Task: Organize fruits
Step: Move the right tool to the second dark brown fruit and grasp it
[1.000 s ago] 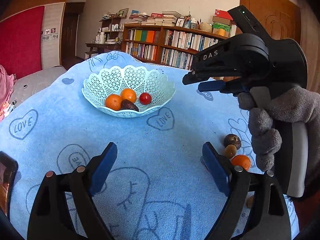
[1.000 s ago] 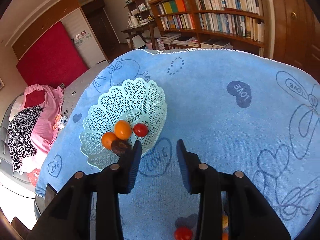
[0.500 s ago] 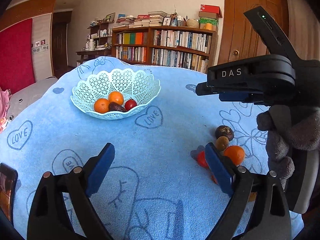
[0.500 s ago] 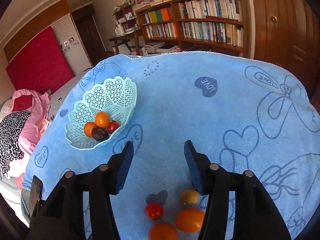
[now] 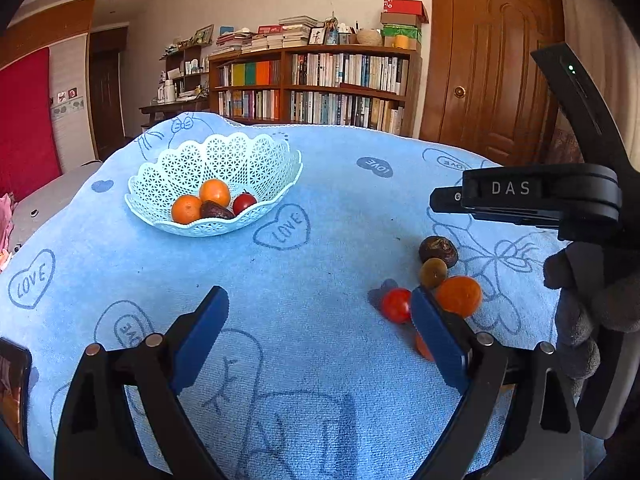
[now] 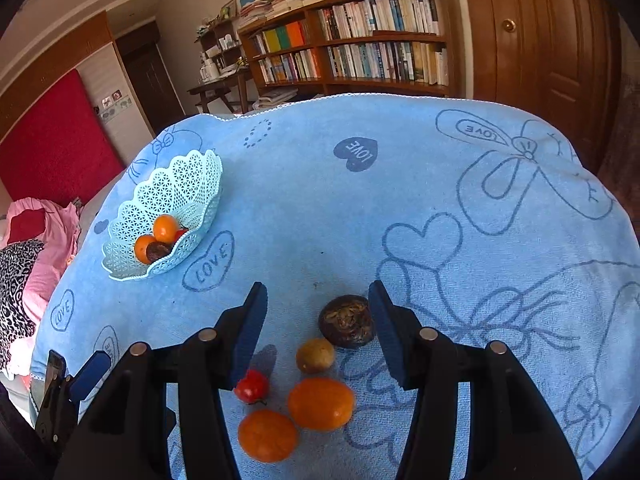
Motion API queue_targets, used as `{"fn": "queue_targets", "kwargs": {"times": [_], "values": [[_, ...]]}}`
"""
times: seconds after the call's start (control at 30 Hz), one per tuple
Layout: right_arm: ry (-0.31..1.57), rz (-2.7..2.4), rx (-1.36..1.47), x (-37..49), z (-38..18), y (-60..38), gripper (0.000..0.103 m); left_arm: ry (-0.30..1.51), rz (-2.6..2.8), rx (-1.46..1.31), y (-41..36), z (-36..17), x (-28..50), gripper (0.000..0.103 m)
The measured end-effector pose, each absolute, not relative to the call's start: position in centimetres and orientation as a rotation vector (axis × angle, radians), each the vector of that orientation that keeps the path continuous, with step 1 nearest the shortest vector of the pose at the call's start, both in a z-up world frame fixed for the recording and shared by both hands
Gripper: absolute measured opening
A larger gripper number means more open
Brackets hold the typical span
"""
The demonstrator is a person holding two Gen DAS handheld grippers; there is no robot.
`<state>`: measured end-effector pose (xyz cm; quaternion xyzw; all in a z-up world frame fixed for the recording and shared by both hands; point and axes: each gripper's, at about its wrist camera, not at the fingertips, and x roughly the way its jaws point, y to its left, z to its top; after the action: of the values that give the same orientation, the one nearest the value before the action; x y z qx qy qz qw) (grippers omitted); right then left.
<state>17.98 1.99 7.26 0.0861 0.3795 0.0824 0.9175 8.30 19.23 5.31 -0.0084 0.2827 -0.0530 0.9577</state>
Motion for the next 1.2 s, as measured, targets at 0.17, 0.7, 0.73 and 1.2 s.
{"fn": "queue_targets", "kwargs": {"times": [0.17,0.7,0.73,1.2], "values": [[0.781,0.148,0.216,17.2,6.7,0.5,0.053,0.580,-0.122,-0.012,19.0,5.2,8.3,0.094],[0.817,0.118,0.277,16.4,5.2,-1.6,0.053,0.675,-0.172,-0.087,19.7,4.2,9.7,0.094],[0.822,0.125,0.285,16.6,5.1,-1.5,0.053,0.678,-0.172,-0.091,19.8,4.2,9.7,0.094],[0.986,0.068,0.291,22.9,2.3,1.5,0.053,0.671,-0.172,-0.090,19.8,4.2,9.6,0.094]]}}
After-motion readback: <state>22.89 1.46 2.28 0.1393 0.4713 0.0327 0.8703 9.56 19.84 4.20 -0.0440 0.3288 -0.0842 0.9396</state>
